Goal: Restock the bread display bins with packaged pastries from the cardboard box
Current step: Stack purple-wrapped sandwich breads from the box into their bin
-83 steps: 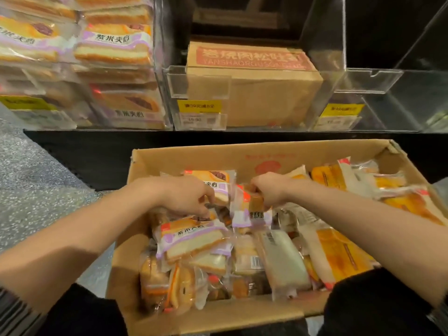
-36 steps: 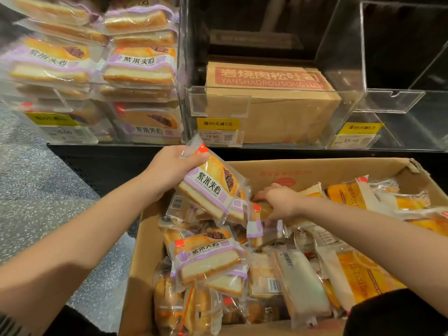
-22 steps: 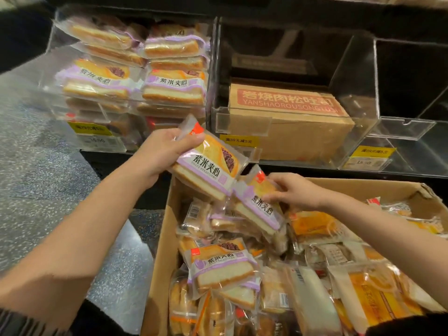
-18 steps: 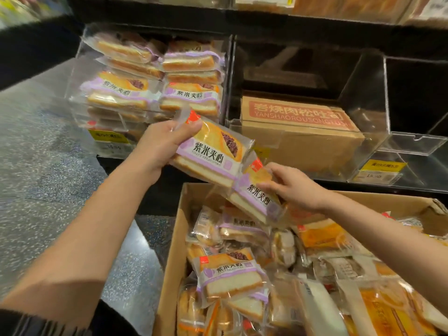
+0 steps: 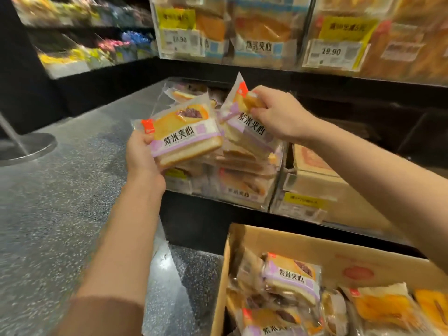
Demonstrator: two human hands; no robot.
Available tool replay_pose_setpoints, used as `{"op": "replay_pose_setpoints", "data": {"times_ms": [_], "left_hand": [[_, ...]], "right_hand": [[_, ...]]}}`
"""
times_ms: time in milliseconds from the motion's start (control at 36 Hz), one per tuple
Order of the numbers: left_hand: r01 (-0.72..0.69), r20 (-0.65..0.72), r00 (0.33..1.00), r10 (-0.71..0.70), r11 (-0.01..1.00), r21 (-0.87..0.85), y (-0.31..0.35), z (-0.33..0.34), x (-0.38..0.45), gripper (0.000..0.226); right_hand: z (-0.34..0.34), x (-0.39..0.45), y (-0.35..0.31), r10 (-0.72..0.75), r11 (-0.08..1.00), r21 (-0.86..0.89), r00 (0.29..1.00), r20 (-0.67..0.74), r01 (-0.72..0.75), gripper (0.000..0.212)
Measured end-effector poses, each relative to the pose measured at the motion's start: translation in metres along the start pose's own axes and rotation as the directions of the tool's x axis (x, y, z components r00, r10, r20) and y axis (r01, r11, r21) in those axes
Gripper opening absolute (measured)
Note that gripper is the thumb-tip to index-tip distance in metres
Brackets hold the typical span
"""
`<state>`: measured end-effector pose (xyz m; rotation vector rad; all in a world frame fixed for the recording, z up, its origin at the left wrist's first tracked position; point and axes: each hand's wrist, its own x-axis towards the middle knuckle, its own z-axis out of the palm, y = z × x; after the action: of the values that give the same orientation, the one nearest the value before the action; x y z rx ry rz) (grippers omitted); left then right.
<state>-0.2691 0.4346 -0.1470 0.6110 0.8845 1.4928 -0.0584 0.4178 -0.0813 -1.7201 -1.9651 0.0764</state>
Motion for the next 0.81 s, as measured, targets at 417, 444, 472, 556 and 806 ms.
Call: {"op": "replay_pose_setpoints", "data": {"times_ms": [417, 444, 472, 556, 806], "left_hand": [[-0.11, -0.17, 0.979, 0.111, 0.994, 0.016, -0.02, 0.003, 0.05, 0.009], [-0.126, -0.161, 0.978, 0.131, 0.991, 0.043, -0.022, 0.006, 0.049, 0.01], [-0.144, -0.15, 0.977, 0.153, 0.987, 0.067, -0.025, 0.008, 0.049, 0.01], [-0.234, -0.125, 0.959, 0.255, 0.959, 0.162, -0.031, 0.012, 0.051, 0.011], [-0.254, -0.094, 0.958, 0.271, 0.954, 0.158, -0.034, 0.017, 0.055, 0.006]], "right_hand": [[0.041, 0.06, 0.021, -0.328, 0.838, -0.531, 0.892, -0.312, 0.122, 0.061], [0.043, 0.059, 0.023, -0.392, 0.81, -0.572, 0.847, -0.36, 0.131, 0.055], [0.045, 0.059, 0.024, -0.432, 0.771, -0.623, 0.826, -0.363, 0.13, 0.047], [0.052, 0.056, 0.024, -0.358, 0.701, -0.707, 0.904, -0.233, 0.096, 0.026], [0.078, 0.035, 0.01, 0.05, 0.882, -0.466, 0.997, -0.065, -0.074, 0.07]]}}
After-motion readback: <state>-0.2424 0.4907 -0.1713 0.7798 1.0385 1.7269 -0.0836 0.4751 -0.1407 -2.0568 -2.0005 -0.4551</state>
